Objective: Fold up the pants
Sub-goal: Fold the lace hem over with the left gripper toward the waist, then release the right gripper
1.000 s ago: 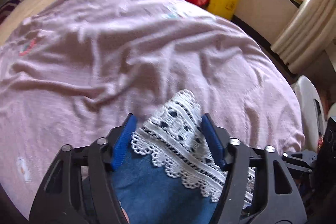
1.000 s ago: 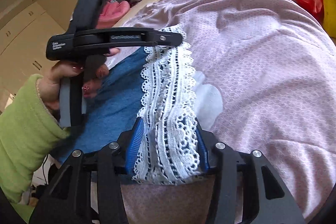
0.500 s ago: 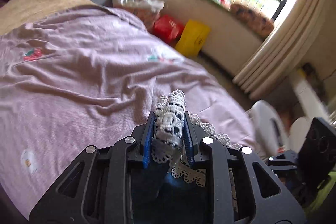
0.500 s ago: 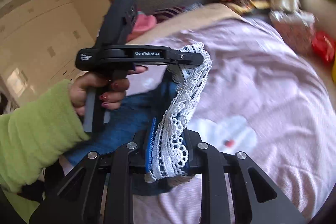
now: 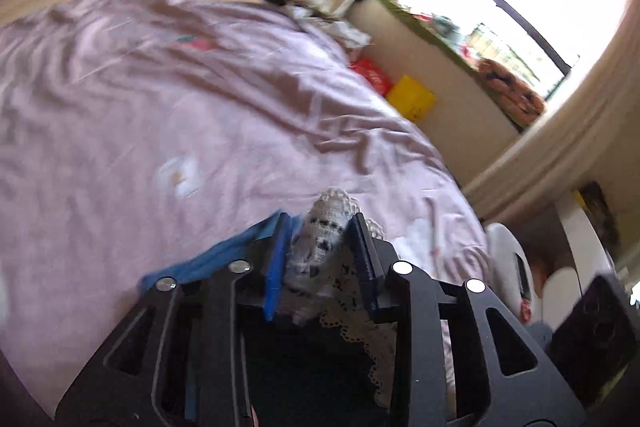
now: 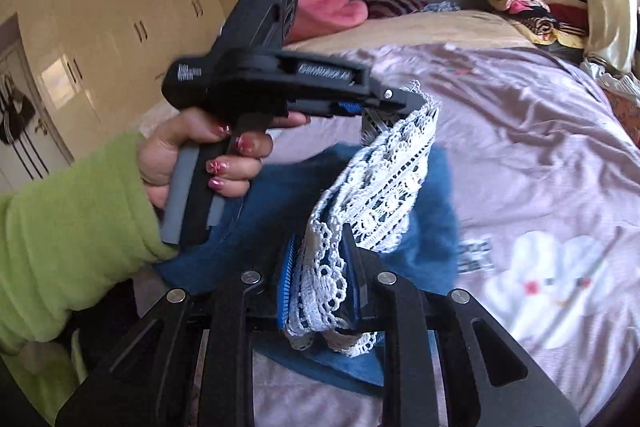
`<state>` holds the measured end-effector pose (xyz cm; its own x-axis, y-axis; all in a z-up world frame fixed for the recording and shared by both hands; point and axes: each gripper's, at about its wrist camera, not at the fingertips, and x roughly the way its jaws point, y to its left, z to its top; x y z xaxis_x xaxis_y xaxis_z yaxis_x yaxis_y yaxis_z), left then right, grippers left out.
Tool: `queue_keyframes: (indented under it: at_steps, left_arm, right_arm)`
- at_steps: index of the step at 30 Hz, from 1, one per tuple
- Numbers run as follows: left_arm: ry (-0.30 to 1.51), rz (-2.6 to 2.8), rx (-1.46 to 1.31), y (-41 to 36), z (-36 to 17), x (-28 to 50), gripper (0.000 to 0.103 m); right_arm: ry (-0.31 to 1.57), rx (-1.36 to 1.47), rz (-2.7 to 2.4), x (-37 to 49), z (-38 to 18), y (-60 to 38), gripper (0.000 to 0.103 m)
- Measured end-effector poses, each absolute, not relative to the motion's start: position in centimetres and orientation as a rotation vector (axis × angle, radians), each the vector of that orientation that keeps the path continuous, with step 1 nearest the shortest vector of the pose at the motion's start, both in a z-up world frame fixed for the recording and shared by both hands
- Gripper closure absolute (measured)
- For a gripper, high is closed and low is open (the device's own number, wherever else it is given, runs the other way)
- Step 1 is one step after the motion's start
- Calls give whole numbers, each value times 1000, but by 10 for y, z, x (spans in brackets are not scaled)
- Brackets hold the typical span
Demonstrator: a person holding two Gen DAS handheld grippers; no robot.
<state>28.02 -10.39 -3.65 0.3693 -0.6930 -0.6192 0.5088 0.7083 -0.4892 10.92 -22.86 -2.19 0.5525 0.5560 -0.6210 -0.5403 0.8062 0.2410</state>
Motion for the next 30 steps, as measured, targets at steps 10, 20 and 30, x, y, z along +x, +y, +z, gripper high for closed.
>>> queue_keyframes:
  at_steps: [10,20,30]
  left_arm:
    - [1013,-725,-567,-29,-59,271,20]
    - [1016,-609,-428,-39,-63,273,91]
    - [1020,-507,-367,-31,-81,275,82]
  right_arm:
    - [735,-152,733,93,-47,-157,83]
    - [686,-46,778,84,-34,-190,47]
    - [835,-73,582,112,-63,-237,46]
